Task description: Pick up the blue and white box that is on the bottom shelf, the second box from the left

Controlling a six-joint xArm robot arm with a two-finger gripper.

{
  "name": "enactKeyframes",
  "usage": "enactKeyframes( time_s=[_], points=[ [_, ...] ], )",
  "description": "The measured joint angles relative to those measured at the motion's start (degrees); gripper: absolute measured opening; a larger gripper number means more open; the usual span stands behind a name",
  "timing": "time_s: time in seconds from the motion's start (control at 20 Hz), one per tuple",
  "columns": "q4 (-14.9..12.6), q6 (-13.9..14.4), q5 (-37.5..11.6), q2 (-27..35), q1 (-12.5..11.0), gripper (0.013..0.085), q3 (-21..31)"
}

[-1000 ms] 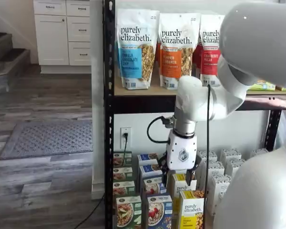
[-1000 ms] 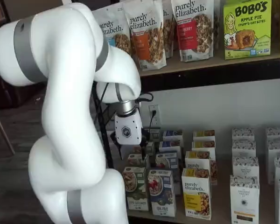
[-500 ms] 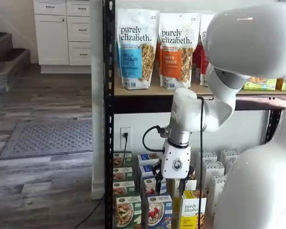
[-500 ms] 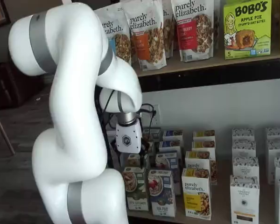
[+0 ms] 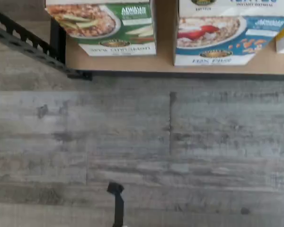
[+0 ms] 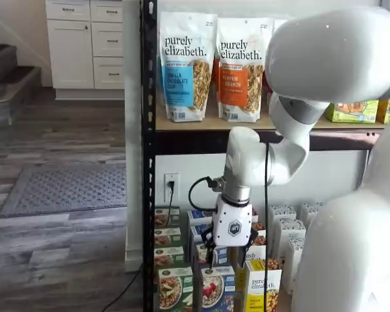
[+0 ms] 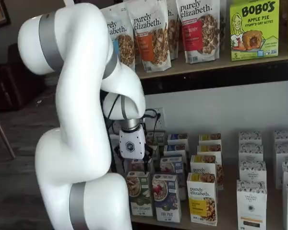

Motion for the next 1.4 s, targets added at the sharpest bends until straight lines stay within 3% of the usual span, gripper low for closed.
enactKeyframes(
  time_s=[0.6,0.8,1.25,1.4],
  points=[
    [-1.8,1.5,-3.3,4.6,0.2,0.0850,-2.7],
    [-4.4,3.4,-5.6,6.7,0.0,0.0850,-3.0],
    [-3.8,1.6,-11.3,13.1,-1.0,0.0850,-4.7],
    [-5.5,2.7,-12.9,15.4,-1.4,0.0850,-5.6]
  ],
)
